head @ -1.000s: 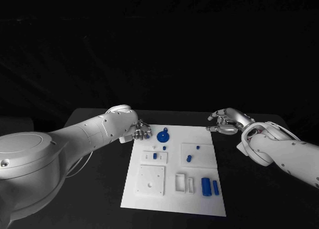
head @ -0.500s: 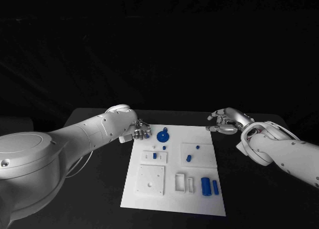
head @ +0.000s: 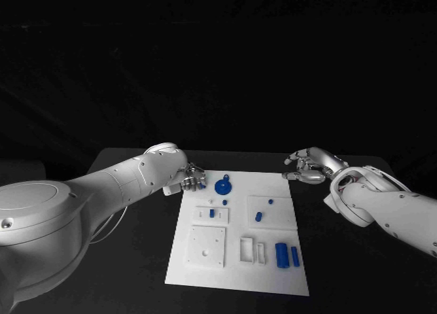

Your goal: Assemble the parts on the task board

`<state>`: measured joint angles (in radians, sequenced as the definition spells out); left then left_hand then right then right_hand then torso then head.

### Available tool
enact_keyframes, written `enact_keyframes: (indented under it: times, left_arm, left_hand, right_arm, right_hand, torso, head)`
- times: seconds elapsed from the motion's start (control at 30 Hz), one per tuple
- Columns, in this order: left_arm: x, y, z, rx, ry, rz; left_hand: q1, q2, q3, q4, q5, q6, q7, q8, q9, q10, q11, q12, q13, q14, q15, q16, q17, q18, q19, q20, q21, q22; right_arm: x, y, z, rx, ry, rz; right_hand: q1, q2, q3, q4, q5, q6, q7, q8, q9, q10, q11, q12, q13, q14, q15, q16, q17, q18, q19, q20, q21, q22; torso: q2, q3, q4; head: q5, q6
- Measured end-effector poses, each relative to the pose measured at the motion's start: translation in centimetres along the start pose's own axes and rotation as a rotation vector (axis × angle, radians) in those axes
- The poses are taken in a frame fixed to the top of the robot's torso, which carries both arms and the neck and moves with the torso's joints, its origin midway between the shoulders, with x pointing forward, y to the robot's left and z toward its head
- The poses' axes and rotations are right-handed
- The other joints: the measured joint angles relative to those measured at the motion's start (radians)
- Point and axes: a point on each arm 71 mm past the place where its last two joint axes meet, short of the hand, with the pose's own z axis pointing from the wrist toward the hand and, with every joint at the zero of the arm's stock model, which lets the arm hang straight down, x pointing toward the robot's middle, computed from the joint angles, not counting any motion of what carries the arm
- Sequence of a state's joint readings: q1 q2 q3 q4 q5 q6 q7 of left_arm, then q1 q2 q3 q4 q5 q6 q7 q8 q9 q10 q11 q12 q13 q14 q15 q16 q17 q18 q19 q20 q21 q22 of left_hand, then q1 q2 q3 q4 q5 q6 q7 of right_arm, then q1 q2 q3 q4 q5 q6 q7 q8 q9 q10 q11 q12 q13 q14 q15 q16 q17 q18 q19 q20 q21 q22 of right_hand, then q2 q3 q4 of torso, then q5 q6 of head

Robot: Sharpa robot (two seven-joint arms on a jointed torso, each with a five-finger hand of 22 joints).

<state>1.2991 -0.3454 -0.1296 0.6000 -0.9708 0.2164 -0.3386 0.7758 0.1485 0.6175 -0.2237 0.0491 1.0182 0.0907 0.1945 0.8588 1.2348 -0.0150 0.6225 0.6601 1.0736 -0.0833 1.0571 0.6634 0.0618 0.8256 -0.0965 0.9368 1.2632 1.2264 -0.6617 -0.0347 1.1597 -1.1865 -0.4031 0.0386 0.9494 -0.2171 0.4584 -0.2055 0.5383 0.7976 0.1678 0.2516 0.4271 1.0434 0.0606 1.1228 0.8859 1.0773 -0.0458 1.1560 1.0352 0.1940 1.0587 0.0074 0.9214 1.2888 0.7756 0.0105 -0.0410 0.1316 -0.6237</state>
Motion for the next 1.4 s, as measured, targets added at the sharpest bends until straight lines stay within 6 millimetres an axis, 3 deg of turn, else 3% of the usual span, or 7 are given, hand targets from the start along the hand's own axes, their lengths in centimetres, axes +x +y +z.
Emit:
enact_keyframes:
  times: [0.2,0.27,0.5,0.8,1.17,1.4]
  left_arm:
    - [0.0,0.0,0.0,0.008,-0.004,-0.003]
    - [0.0,-0.1,0.0,0.013,-0.005,-0.005]
    - [0.0,0.3,-0.3,0.03,-0.011,-0.018]
    - [-0.5,0.7,-2.1,0.088,-0.073,-0.049]
    - [0.8,1.0,-5.2,0.181,-0.163,-0.042]
    - [2.5,2.5,-6.6,0.198,-0.231,0.004]
  left_hand:
    - [-0.002,0.01,0.005,-0.009,0.001,0.004,-0.003,-0.001,-0.005,0.003,-0.003,0.0,0.0,0.001,0.001,0.0,0.0,0.0,0.0,0.0,0.0,0.001]
    - [-0.005,0.015,0.01,-0.022,0.038,0.022,-0.006,-0.001,-0.011,0.013,-0.005,0.0,0.0,0.0,0.003,0.0,0.003,0.0,0.0,0.0,0.0,0.004]
    - [-0.029,0.039,0.02,-0.056,0.114,0.054,-0.014,0.002,-0.037,0.037,-0.012,0.0,0.0,0.02,0.001,0.0,0.01,-0.001,0.013,-0.005,0.0,0.013]
    - [-0.051,0.029,0.024,-0.067,0.202,0.077,-0.016,0.012,-0.045,0.062,-0.019,0.004,0.006,0.048,-0.011,0.024,0.022,-0.008,0.036,-0.014,0.008,0.026]
    - [-0.06,0.02,0.027,-0.07,0.215,0.101,-0.022,0.02,-0.055,0.092,-0.027,0.004,0.007,0.075,-0.017,0.031,0.028,-0.008,0.063,-0.02,0.02,0.035]
    - [-0.059,0.002,0.027,-0.07,0.233,0.127,-0.037,0.025,-0.062,0.127,-0.034,0.004,0.01,0.106,-0.028,0.04,0.033,-0.008,0.092,-0.03,0.032,0.043]
  right_arm:
    - [0.0,0.0,0.0,0.0,0.0,0.0]
    - [0.0,0.0,0.0,0.0,0.001,0.0]
    - [0.0,0.0,0.0,0.001,0.001,0.0]
    - [-0.2,-0.4,-0.2,0.006,-0.002,-0.002]
    - [-0.3,-0.5,-0.3,0.009,-0.002,-0.003]
    - [-0.4,-0.6,-0.4,0.011,-0.003,-0.004]
  right_hand:
    - [0.0,0.0,0.0,0.0,0.0,0.0,0.0,0.0,0.0,0.0,0.0,0.0,0.0,0.0,0.0,0.0,0.0,0.0,0.0,0.0,0.0,0.0]
    - [0.0,0.0,0.0,0.0,0.0,0.0,0.0,0.0,0.0,0.0,0.0,0.0,0.0,0.001,0.001,0.0,0.0,0.0,0.0,0.0,-0.004,0.0]
    - [0.0,0.0,0.0,0.0,0.0,0.001,-0.002,0.0,0.0,0.0,0.0,0.0,0.0,0.002,0.002,0.0,0.0,0.0,0.0,0.0,-0.004,0.0]
    - [0.0,0.0,0.0,0.0,0.0,-0.002,-0.001,0.0,0.0,0.0,0.0,0.0,-0.001,0.002,0.002,0.0,0.0,0.0,0.0,0.0,-0.004,0.0]
    - [0.0,0.0,0.0,0.0,0.0,-0.002,-0.001,0.0,0.0,0.0,0.0,0.0,-0.001,0.0,0.0,0.0,-0.001,0.0,0.0,0.0,-0.004,0.001]
    - [0.0,0.0,0.0,0.0,0.0,-0.002,-0.001,0.0,0.0,0.0,0.0,0.0,-0.001,-0.001,-0.001,0.0,-0.001,0.0,0.0,0.0,-0.004,0.001]
  torso:
    - [0.0,0.0004,0.0001]
    - [0.0,0.0004,0.0002]
    - [0.0,0.0005,0.001]
    - [-0.002,0.0005,0.0027]
    - [-0.002,0.0004,0.0037]
    - [-0.002,0.0,0.0037]
  head:
    - [0.0,0.0]
    - [0.0,0.0]
    - [0.001,-0.001]
    - [0.005,-0.001]
    - [0.01,-0.001]
    - [0.013,-0.003]
